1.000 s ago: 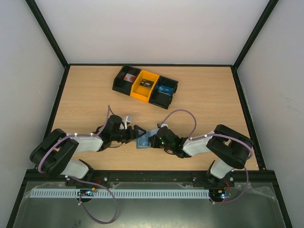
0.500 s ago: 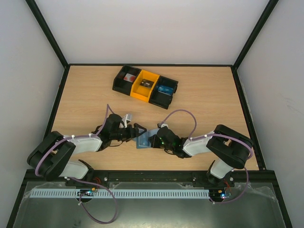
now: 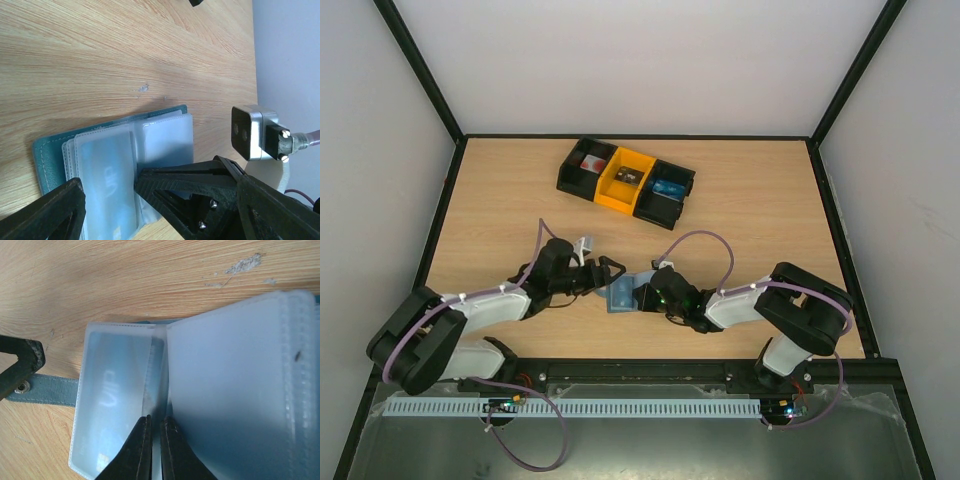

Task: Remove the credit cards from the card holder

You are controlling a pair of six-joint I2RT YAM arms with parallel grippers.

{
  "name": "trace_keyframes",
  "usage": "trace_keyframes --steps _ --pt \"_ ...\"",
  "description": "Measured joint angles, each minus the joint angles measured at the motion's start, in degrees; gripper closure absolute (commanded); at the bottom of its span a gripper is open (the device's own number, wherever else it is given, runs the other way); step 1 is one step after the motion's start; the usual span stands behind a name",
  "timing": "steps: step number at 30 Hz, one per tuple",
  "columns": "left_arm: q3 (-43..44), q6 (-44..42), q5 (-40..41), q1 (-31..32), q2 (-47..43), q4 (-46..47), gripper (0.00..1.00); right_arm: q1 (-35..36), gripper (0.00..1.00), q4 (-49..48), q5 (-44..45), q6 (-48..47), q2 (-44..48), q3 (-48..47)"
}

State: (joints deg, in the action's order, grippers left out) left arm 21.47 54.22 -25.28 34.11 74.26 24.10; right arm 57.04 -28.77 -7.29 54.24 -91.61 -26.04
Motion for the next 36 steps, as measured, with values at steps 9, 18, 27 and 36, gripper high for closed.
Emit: trace_keyframes --steps 9,18,27,36 --pt "0.0 0.1 -1.6 0.0 3.0 2.5 0.17 0.0 0.94 0.0 0.0 0.0 0.0 0.0" --pt "0.0 0.1 -2.6 0.0 5.8 4.1 0.16 0.0 0.94 0.0 0.0 0.0 0.0 0.0" --pt "0.0 0.1 -3.2 0.0 8.2 6.0 0.16 0.0 0.94 0.0 0.0 0.0 0.0 0.0" --pt "0.0 0.2 -3.5 0.0 8.4 6.7 0.17 0.0 0.94 0.0 0.0 0.0 0.0 0.0"
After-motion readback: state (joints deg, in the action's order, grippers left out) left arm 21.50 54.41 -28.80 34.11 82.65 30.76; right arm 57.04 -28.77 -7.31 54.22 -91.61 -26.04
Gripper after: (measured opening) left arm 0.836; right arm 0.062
